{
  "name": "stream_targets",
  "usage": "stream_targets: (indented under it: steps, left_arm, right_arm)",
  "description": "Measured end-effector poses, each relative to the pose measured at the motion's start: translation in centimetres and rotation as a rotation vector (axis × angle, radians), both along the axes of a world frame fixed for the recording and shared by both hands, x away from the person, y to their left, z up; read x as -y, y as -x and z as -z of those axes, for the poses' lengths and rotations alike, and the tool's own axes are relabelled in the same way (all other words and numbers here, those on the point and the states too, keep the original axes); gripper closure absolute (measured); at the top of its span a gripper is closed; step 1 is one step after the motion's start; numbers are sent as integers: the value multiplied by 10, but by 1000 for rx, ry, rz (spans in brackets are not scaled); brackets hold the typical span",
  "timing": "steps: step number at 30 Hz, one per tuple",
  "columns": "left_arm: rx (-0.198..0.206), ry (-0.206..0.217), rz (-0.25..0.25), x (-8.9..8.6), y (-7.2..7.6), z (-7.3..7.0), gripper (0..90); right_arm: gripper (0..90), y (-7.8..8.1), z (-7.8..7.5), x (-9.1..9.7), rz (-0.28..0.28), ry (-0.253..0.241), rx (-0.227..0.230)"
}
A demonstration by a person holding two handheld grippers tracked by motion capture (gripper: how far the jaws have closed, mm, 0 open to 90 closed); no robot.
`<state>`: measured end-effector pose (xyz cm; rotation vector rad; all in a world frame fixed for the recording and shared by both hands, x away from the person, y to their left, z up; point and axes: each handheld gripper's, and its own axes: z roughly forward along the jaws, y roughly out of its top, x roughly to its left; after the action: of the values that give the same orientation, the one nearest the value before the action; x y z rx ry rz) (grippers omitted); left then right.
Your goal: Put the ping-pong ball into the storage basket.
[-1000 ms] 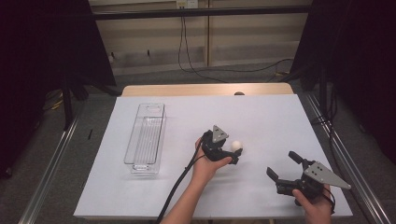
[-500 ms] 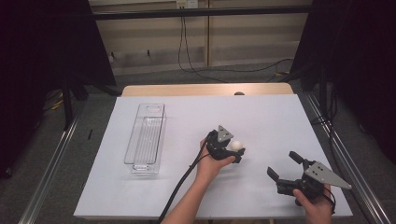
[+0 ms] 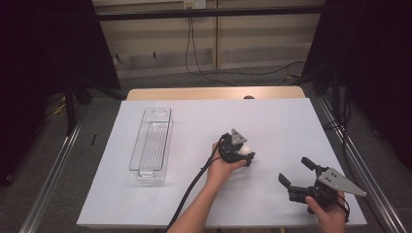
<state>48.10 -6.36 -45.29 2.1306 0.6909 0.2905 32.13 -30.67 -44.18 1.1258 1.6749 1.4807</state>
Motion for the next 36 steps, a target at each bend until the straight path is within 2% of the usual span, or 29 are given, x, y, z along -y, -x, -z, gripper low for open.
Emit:
stream_targets:
  steps: [1,2,3,4,6,8,9,10,11,12,13,14,16,19,22,23,24,25,26,27,28,29,30,31,32,34,36]
  left_arm:
    - [-6,10,-6,1,1,1,337]
    - [-2,-3,14,1,0,1,357]
    - [-10,17,1,3,1,3,373]
    - [-13,-4,-4,3,1,3,384]
    - [-8,-11,-5,2,0,4,412]
    - [-17,-11,9,3,0,4,448]
    - [-28,4,2,4,2,4,465]
    - [-27,-11,27,4,1,5,485]
    - [-28,-13,23,4,2,5,507]
    - [-26,-18,25,3,2,4,508]
    - [-35,5,18,4,2,5,510]
    - [-37,-20,34,2,2,3,510]
    - [-55,2,19,1,3,0,511]
    - [-57,3,36,-3,4,-4,511]
    - [-71,18,24,-6,5,-8,511]
    - [-69,-1,35,-8,4,-10,511]
    - [-79,21,26,-8,5,-10,511]
    - [-82,11,28,-9,5,-11,511]
    - [-85,26,24,-10,5,-11,511]
    - [-81,10,37,-12,4,-12,511]
    - [-99,24,26,-12,5,-13,511]
    - [-86,9,44,-14,4,-14,511]
    - [-96,53,20,-12,6,-13,512]
    - [-98,26,42,-15,5,-15,511]
    - [-103,32,36,-15,5,-15,512]
    - [-106,15,39,-17,5,-17,512]
    - [-107,35,33,-18,5,-17,512]
  right_arm:
    - [7,0,0,0,2,-2,2]
    - [7,0,0,1,-3,6,4]
    - [7,0,0,0,2,1,6]
    - [7,0,0,1,4,1,6]
    - [8,0,0,1,2,0,5]
    - [8,0,0,1,4,0,5]
    - [8,0,0,0,2,0,4]
    - [8,0,0,1,-6,7,5]
    - [8,0,0,0,-8,6,6]
    - [8,0,0,0,-8,5,4]
    - [9,0,0,0,-8,5,3]
    - [10,1,0,0,-10,7,1]
    - [10,1,0,0,-11,8,2]
    - [10,1,0,0,-13,7,1]
    - [11,0,0,-1,-3,3,6]
    - [11,1,0,-1,-4,4,6]
    - [11,1,0,-1,-5,4,5]
    - [11,1,0,-1,-5,5,5]
    - [11,1,0,-1,-5,5,5]
    - [11,0,0,-1,-6,7,5]
    - [11,0,0,-1,-10,12,7]
    - [11,1,0,-1,-12,11,5]
    - [11,1,0,-1,-11,11,5]
    - [11,1,0,-1,-6,6,5]
    - [11,0,0,-1,-4,7,6]
    - [11,1,0,-1,-3,6,4]
    - [11,1,0,-1,-12,12,8]
